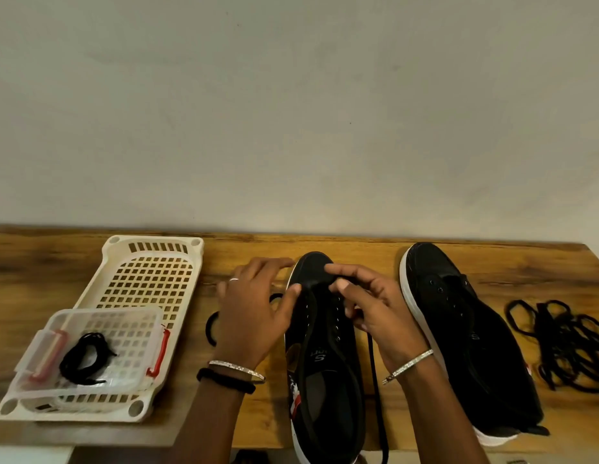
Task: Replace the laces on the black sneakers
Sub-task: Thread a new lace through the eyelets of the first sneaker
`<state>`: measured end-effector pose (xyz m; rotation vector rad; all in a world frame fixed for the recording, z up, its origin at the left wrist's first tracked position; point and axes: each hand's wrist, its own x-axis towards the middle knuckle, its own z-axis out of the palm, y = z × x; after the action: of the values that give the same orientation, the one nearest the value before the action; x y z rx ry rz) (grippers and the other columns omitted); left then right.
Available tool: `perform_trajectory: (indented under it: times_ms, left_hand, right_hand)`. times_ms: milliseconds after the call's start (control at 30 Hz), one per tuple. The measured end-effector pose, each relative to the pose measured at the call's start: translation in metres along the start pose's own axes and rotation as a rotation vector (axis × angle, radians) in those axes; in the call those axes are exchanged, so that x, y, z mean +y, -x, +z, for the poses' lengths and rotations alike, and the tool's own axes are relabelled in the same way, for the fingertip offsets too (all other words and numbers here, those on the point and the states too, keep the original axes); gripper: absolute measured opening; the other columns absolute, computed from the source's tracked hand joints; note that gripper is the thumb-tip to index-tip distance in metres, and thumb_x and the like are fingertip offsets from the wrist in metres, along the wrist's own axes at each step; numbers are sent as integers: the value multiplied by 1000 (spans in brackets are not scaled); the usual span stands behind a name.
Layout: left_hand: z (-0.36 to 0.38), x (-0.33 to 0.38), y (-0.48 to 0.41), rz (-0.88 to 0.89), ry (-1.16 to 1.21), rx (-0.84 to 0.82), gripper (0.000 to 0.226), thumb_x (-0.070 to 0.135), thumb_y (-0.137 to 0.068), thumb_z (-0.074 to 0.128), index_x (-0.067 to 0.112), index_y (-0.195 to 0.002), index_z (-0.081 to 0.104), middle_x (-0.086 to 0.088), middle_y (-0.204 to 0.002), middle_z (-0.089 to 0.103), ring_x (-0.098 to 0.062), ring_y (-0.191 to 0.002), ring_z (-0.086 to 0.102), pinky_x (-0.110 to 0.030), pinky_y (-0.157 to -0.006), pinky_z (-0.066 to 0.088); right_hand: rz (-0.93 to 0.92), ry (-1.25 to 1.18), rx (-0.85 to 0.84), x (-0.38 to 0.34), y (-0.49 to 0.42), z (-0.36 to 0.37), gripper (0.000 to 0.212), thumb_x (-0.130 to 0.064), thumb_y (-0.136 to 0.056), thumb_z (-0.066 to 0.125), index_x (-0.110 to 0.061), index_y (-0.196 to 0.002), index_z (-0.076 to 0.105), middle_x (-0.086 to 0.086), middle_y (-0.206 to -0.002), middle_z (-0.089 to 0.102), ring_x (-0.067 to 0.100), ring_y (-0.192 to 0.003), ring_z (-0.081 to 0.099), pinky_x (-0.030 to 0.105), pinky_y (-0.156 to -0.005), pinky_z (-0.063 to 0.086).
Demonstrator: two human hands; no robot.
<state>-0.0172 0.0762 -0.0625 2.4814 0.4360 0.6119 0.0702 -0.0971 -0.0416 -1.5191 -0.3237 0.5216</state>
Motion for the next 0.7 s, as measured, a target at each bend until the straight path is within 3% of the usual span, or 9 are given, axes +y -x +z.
perform_trajectory:
  times_ms: [100, 233, 300, 400, 500, 600, 700]
  left_hand:
    - [11, 5, 0, 48, 307, -141, 45, 57, -86, 59, 41, -128, 63, 22, -123, 62, -6, -118, 51, -36, -95, 45]
    - [11, 10, -2, 79, 380, -133, 30, 55, -82, 63, 38, -105, 72, 25, -113, 64, -5, -112, 52, -16, -91, 35]
    - [11, 11, -3, 60, 382, -108, 17, 50, -83, 65, 37, -93, 72, 21, -103, 67, -8, -105, 56, -18, -88, 38]
    - [9, 12, -3, -105, 402, 8, 4, 28, -86, 73, 29, -87, 70, 15, -88, 68, -7, -89, 61, -22, -75, 47]
    - [5, 7, -3, -359, 386, 88, 7, 17, -88, 72, 20, -84, 68, 4, -72, 65, -11, -68, 60, -18, -57, 41]
    - [2, 1, -3, -624, 407, 145, 4, 18, -89, 71, 14, -87, 70, 3, -81, 67, -13, -76, 61, -22, -58, 36]
    - [5, 3, -3, -705, 336, 199, 4, 16, -90, 69, 13, -88, 69, 5, -84, 64, -9, -75, 56, -20, -56, 33]
  right_hand:
    - [-86, 65, -170, -4, 2, 4, 22, -9, -104, 50, -6, -109, 71, 2, -74, 59, 10, -51, 42, 16, -50, 36]
    - [-60, 45, -264, -10, 5, -2, 21, -11, -106, 45, -1, -114, 61, 2, -70, 50, 11, -47, 32, 16, -42, 27]
    - [-35, 16, -270, -10, 6, -4, 18, -11, -104, 48, -4, -117, 58, 1, -69, 51, 12, -48, 32, 17, -40, 25]
    - [-19, -94, -187, -10, 6, -11, 19, -13, -98, 56, -7, -116, 60, 1, -69, 53, 9, -49, 35, 19, -38, 23]
    - [-39, -334, -77, -13, 4, -29, 18, -11, -91, 58, -9, -107, 65, 6, -79, 59, 9, -52, 40, 20, -39, 24]
    - [-60, -551, 63, -16, 5, -47, 21, -2, -87, 57, -9, -101, 71, 6, -93, 67, 10, -60, 46, 18, -41, 30]
    - [-75, -649, 157, -17, 6, -58, 30, -3, -91, 52, -9, -116, 69, 4, -105, 70, 8, -64, 52, 16, -40, 35]
